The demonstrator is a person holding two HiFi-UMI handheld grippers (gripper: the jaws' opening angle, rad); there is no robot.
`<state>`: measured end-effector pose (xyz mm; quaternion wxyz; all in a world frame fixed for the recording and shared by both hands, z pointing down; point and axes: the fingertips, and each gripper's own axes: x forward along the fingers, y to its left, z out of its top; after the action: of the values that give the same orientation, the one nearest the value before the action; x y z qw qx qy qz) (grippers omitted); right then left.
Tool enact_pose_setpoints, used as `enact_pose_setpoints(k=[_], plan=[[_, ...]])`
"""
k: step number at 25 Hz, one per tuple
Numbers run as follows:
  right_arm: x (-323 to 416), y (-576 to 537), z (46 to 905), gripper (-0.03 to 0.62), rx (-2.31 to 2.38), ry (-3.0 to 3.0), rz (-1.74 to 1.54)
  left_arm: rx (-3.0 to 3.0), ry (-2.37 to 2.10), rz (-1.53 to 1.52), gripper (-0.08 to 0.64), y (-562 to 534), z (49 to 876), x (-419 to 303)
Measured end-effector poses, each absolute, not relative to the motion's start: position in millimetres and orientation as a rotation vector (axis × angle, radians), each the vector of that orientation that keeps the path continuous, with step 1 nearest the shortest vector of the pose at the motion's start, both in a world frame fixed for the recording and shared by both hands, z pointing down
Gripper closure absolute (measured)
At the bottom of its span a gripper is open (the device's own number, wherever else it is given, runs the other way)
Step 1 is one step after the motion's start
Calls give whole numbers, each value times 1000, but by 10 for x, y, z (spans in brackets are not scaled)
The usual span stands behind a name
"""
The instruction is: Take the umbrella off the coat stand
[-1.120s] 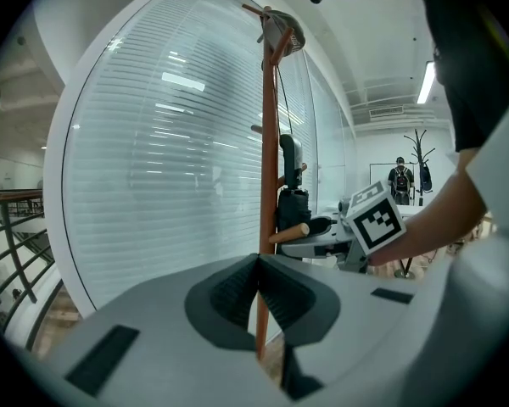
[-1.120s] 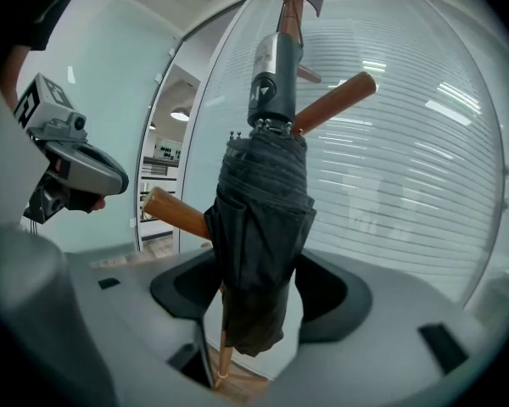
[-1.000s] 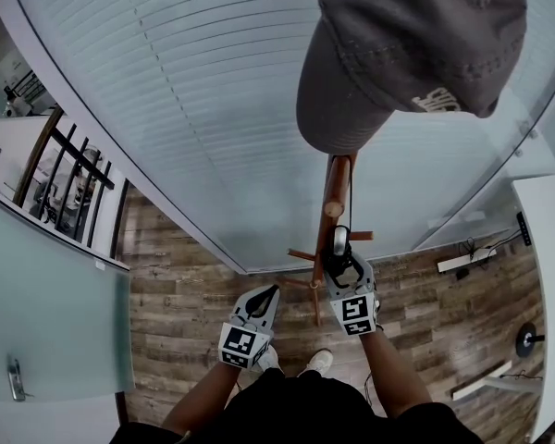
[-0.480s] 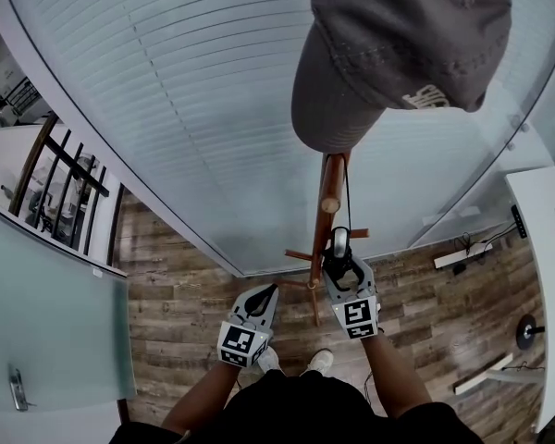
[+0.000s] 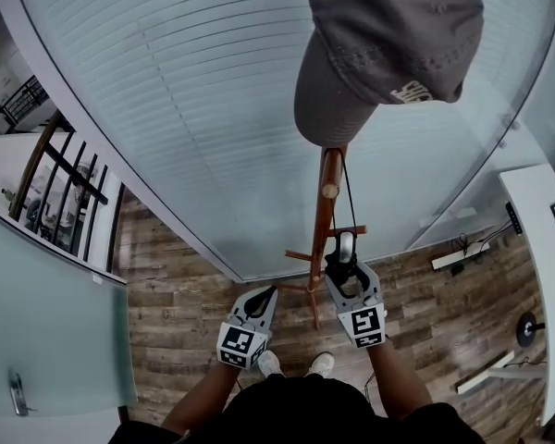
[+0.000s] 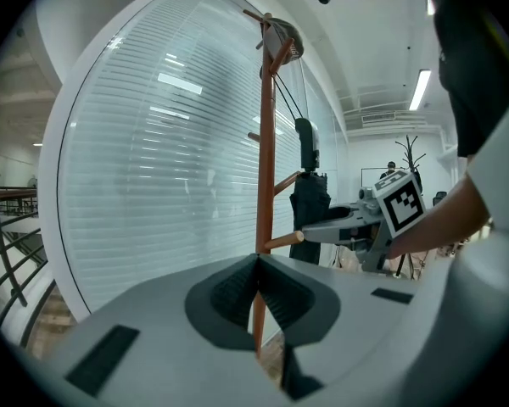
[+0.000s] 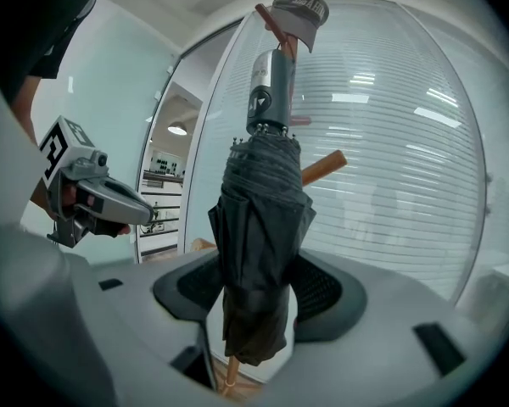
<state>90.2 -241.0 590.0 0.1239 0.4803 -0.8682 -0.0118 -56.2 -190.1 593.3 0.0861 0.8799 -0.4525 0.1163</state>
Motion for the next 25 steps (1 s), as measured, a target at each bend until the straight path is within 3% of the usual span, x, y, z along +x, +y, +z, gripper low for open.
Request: enact_pose_setpoints(k=[25], plan=[[649, -1830, 4165, 351, 1424, -2766, -322, 2685, -1328, 273, 546, -1749, 5718, -621]])
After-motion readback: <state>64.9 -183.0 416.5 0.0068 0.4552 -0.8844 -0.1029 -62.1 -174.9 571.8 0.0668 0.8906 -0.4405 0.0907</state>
